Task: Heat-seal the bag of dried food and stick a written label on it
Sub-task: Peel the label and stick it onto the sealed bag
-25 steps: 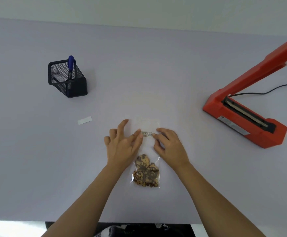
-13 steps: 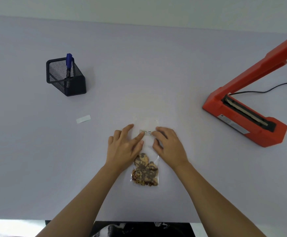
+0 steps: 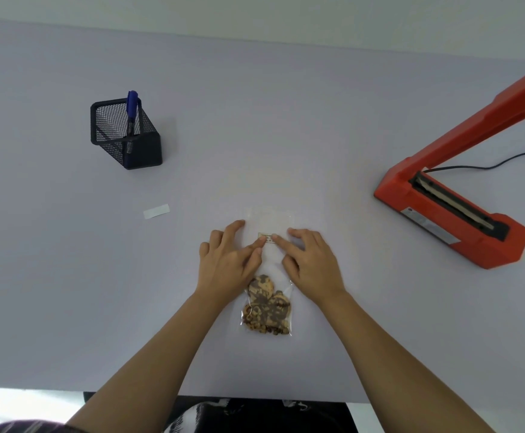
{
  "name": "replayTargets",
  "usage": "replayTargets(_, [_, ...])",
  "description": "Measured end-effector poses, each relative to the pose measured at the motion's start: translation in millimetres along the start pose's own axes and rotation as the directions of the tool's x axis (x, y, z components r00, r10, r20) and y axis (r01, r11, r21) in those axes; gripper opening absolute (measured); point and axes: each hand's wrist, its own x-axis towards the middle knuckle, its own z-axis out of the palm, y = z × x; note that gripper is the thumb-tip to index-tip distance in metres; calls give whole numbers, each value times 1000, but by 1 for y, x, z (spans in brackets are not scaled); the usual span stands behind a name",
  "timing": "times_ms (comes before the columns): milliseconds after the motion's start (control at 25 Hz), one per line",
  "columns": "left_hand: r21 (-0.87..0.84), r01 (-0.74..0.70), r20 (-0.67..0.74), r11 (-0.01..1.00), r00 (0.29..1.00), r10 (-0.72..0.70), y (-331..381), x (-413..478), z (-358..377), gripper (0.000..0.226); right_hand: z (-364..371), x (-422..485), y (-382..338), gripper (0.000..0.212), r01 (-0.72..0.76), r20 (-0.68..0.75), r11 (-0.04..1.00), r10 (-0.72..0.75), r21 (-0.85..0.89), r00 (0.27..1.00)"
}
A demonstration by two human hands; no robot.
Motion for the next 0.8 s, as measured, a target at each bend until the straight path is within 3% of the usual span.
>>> replayTargets(120, [-6,-24,-37,1000,999,24,0,3,0,34,-1,0,-1,39,-1,-7,1000,1,8,1000])
replayTargets(280, [245,-201,-188,948,950,250,5,3,5,23,-1,-1,-2,40,-21,-29,999,22,29,999])
replayTargets(400, [287,-220,-196,932,939,282,6,3,5,26,-1,-1,-2,39,-29,-37,1000,29,11,999])
replayTargets(520, [81,-181,-84,980,979,187,0,7,2,31,-2,2,-5,39,-34,-4,999,34,-18,999])
replayTargets(600, [-204,-18,37,979,999,26,-2,12,-3,30,-6,4,-6,38,-68,40,996,66,58,997])
replayTargets(720, [-553,225,210,802,969,-127,1,18,-16,30,-21,9,-9,40,-220,118,912,190,346,975])
replayTargets(800, [-658,277,201,700,961,-191,5,17,-31,34,-31,8,-18,41,-297,91,847,287,440,954])
